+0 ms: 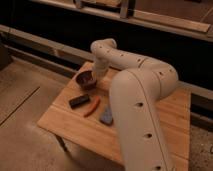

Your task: Drag the ceramic bowl in a circle

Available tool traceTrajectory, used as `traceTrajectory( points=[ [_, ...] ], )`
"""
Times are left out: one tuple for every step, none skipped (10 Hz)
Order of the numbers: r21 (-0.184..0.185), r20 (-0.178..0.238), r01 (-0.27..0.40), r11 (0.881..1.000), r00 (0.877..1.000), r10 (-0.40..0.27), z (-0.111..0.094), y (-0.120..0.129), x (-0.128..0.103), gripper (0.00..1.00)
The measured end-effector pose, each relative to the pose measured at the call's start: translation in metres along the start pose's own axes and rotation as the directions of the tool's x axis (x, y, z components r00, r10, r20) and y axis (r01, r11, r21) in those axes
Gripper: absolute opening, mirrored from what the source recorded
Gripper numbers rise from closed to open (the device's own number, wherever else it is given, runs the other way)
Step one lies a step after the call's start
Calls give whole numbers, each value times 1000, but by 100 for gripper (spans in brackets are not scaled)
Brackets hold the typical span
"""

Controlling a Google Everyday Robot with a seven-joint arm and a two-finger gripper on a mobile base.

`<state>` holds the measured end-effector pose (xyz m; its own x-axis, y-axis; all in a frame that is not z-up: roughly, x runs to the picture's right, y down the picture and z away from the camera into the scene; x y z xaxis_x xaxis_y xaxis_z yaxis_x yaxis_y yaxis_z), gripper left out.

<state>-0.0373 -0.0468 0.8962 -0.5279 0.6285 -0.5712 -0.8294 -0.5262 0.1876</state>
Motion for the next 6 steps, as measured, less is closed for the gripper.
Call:
traceTrajectory(
  points=[
    [-2,3,6,1000,1000,-6,-1,1,1,18],
    [-1,5,19,1000,1000,-19,0,3,3,27],
    [0,5,33,999,999,-33,1,5,6,39],
    [2,5,38,999,999,-38,2,5,7,47],
    [6,5,44,999,999,-44,3,4,8,60],
    [8,5,50,999,999,-50,4,5,9,68]
  ],
)
